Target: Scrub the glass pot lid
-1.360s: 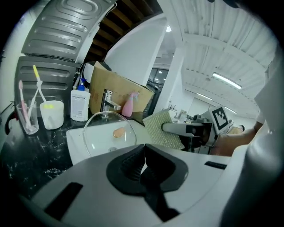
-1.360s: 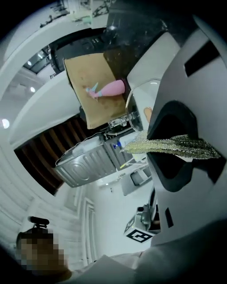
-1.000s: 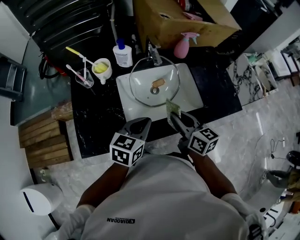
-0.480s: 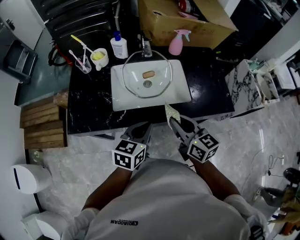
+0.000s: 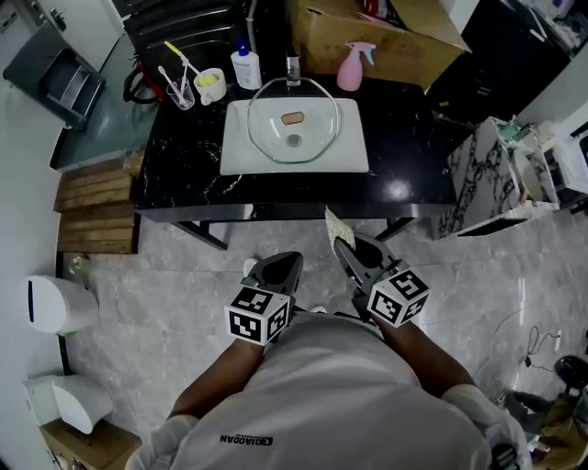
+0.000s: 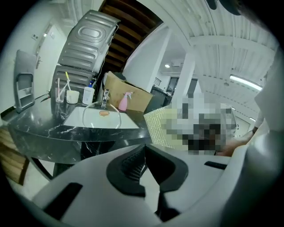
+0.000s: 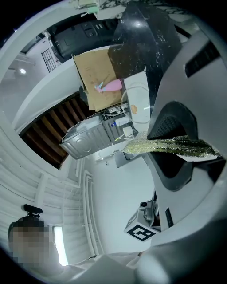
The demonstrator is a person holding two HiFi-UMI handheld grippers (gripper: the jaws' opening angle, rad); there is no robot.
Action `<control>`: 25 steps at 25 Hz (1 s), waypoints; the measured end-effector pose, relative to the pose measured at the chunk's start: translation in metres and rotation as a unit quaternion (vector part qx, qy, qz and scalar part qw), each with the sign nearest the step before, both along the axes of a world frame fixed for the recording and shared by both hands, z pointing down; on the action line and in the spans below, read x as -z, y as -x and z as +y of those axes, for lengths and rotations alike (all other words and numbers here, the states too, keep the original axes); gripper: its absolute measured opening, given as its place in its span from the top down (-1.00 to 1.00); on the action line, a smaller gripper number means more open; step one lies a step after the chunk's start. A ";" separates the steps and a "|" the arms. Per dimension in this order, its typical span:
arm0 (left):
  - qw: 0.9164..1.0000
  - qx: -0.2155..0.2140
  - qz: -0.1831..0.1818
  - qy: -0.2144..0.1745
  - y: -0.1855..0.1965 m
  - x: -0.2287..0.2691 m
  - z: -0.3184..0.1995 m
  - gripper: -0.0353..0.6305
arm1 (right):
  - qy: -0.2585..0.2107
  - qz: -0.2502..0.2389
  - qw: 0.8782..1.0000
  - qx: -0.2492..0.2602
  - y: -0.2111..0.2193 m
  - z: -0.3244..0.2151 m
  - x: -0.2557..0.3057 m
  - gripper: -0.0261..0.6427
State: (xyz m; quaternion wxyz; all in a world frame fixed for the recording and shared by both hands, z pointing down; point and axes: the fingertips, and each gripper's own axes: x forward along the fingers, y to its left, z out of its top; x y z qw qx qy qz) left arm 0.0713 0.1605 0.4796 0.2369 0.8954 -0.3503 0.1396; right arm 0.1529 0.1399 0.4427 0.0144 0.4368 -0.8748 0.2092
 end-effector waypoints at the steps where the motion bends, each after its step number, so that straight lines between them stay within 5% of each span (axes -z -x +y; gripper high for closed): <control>1: 1.000 0.006 -0.002 -0.003 0.003 0.004 0.004 0.85 | -0.004 -0.001 1.000 0.003 0.002 0.005 0.003 0.66; 25: 0.998 -0.036 -0.016 -0.042 0.048 0.050 -0.015 0.85 | -0.024 0.030 0.999 -0.029 0.051 0.012 0.035 0.66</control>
